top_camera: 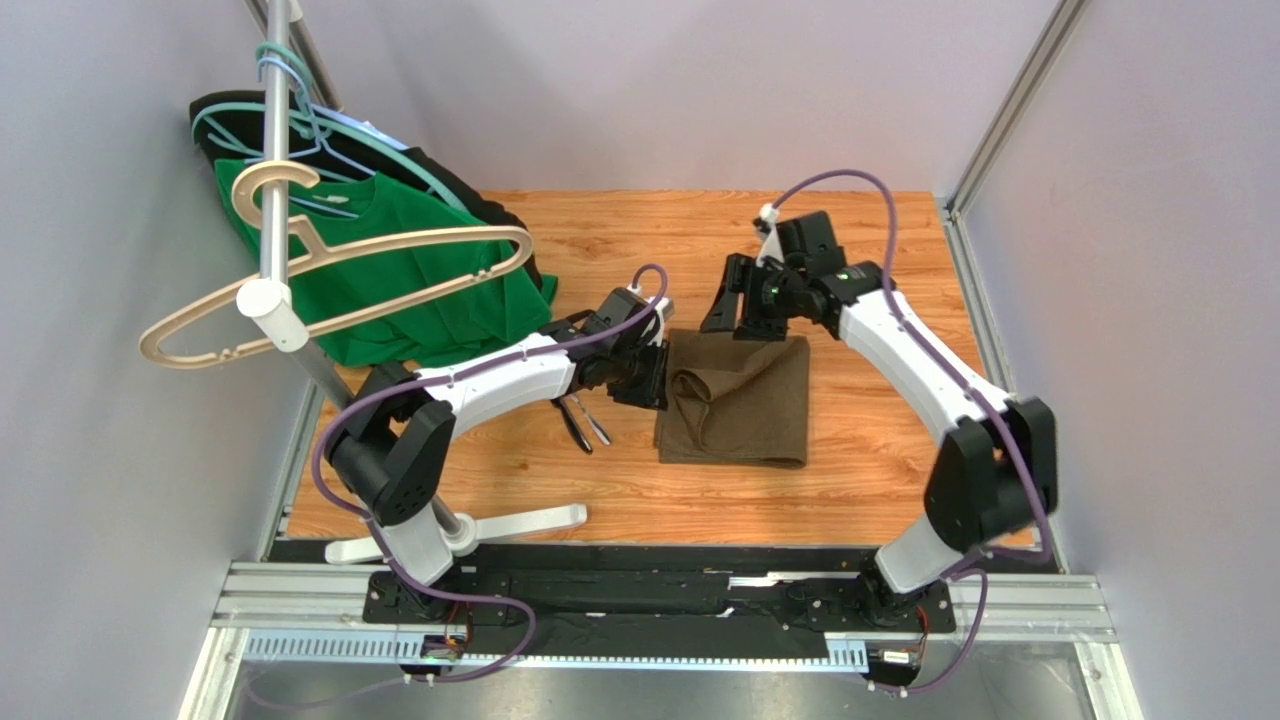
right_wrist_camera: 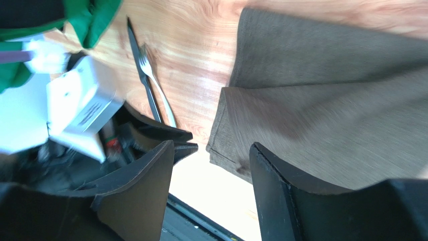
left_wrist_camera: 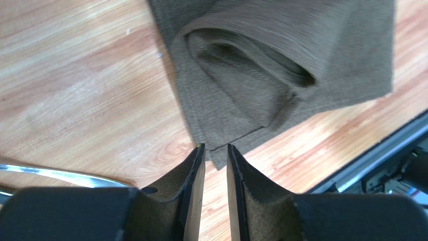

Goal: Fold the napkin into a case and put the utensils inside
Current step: Fold the rectangle-folded napkin at the center of the board, then rotate the square-folded napkin at the center of the board.

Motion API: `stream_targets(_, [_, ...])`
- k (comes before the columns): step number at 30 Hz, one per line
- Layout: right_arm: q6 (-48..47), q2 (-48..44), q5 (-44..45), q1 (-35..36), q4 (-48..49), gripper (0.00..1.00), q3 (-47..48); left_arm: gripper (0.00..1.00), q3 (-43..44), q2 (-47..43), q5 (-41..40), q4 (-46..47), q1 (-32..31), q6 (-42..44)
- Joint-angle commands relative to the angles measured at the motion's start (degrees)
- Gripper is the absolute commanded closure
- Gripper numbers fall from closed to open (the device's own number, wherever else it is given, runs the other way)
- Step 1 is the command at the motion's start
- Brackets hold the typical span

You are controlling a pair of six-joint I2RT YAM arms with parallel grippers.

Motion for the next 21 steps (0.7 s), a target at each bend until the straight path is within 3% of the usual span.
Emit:
stream_targets(1, [-3.0, -9.6, 4.9, -2.0, -2.5, 0.39, -8.1, 0.68, 2.9, -2.0, 1.8, 0.8, -1.1, 5.4])
stream_targets(8, [-1.3, -14.1, 5.6, -3.8, 5.6, 0.62, -22.1, 0.7, 8.1, -0.7, -1.2, -2.5, -1.3, 8.7])
stream_targets(11, [-1.2, -11.4, 4.4, -3.6, 11.3, 0.66, -24.7, 0.7, 9.5, -0.3, -4.2, -5.0, -0.7, 7.2])
stream_targets(14, [-1.4, -5.0, 1.5, -3.3, 15.0, 0.74, -21.7, 0.71, 8.9, -0.4, -3.5, -4.7, 0.0, 5.2])
stream_targets(18, [-1.7, 1.8, 2.4, -3.0, 15.1, 0.75, -15.8, 0.62, 9.5, 2.0, -1.1, -6.0, 1.5, 5.1])
stream_targets(21, [-2.0, 4.0, 4.5, -3.1, 9.4, 0.72, -12.1, 0.62, 12.9, 6.3, 2.6, -10.5, 2.9, 4.9])
